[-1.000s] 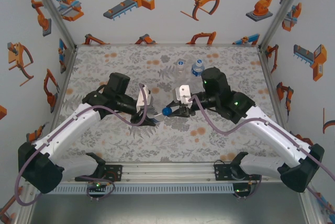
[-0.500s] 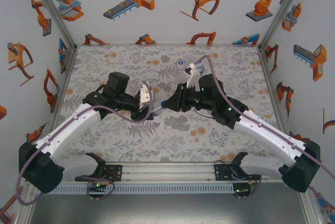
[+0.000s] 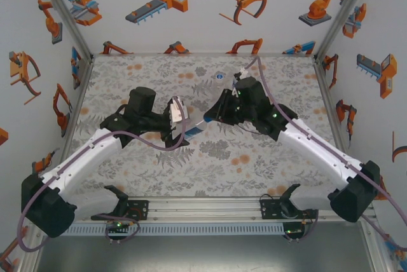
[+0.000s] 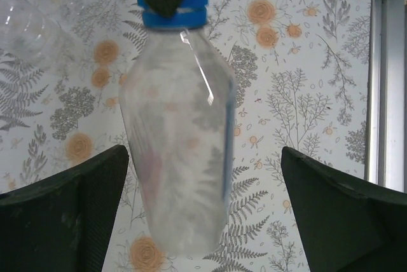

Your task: Screw on the bottle caps

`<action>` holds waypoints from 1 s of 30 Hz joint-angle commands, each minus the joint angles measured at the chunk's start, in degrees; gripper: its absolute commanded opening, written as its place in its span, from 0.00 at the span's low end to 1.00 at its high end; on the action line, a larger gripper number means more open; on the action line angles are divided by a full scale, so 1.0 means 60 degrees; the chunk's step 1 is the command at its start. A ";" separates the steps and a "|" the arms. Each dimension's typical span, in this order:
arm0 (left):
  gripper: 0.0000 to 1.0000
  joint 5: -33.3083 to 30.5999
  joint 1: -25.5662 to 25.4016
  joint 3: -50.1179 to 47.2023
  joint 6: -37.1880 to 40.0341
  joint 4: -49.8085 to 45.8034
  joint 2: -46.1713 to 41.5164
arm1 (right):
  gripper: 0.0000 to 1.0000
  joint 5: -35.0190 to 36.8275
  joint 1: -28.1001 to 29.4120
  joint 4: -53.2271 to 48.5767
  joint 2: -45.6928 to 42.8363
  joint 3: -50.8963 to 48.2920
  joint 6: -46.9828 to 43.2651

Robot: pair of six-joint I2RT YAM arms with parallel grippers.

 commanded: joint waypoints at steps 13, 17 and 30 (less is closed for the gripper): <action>0.97 -0.1442 0.0060 -0.0743 -0.1110 0.0800 -0.1229 | 0.00 0.2932 -0.1063 -0.2765 0.3612 0.3663 -0.5461; 0.97 -0.1580 0.0083 -0.0898 -0.1225 0.0833 -0.1367 | 0.00 0.3056 -0.1144 -0.2512 0.4355 0.4185 -0.5785; 0.97 -0.1853 0.0129 -0.1111 -0.1272 0.0830 -0.1515 | 0.39 0.3072 -0.1159 -0.2755 0.5113 0.4809 -0.5963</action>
